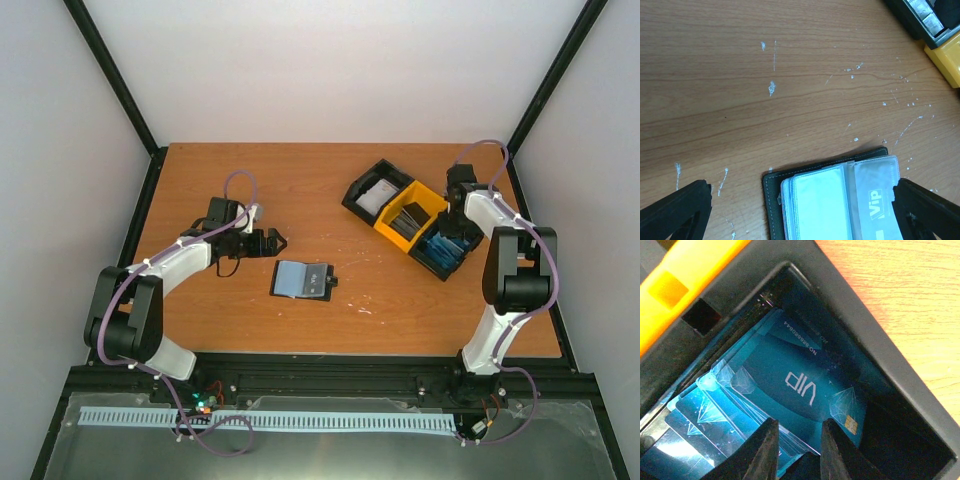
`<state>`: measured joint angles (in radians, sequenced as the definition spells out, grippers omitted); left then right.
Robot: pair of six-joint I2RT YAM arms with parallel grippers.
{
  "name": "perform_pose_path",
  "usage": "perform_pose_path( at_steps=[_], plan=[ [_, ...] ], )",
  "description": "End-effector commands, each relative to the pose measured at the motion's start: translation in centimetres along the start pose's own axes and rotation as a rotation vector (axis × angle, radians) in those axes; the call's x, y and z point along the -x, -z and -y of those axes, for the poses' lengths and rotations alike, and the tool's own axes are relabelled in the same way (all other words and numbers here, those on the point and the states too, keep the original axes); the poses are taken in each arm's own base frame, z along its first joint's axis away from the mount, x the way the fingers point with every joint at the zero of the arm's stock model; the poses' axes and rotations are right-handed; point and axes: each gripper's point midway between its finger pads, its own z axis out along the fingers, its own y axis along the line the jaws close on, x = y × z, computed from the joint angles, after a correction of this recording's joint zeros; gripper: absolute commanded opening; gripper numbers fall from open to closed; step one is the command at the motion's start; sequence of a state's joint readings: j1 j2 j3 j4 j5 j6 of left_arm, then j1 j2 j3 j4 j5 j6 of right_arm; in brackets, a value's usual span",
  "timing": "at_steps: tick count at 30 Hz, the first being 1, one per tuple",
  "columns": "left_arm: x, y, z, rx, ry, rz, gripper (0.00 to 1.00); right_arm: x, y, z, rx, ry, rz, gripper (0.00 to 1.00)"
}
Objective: Put the credit cards into the card holder
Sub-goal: Pick up the credit card from the storage box.
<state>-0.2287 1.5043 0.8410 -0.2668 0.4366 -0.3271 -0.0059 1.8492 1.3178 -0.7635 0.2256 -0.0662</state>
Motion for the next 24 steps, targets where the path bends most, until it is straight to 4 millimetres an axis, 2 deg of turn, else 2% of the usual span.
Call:
perform_pose_path(
  at_steps=[1, 9, 16, 20, 24],
  plan=[
    [1.4, 0.4, 0.1, 0.0, -0.027, 0.033, 1.0, 1.6, 0.8, 1.6, -0.075, 0.003, 0.05, 0.24],
    [1.5, 0.5, 0.1, 0.003, -0.027, 0.034, 1.0, 2.3, 0.4, 3.1, -0.166, 0.024, 0.068, 0.19],
    [1.4, 0.5, 0.0, 0.008, -0.025, 0.033, 1.0, 2.5, -1.0, 3.0, -0.185, 0.081, 0.053, 0.17],
    [1.5, 0.5, 0.0, 0.01, -0.025, 0.035, 1.0, 2.8, -1.5, 3.1, -0.199, 0.145, 0.056, 0.17],
    [1.5, 0.5, 0.0, 0.011, -0.025, 0.034, 1.0, 3.2, -1.6, 3.1, -0.201, 0.18, 0.059, 0.23]
  ],
)
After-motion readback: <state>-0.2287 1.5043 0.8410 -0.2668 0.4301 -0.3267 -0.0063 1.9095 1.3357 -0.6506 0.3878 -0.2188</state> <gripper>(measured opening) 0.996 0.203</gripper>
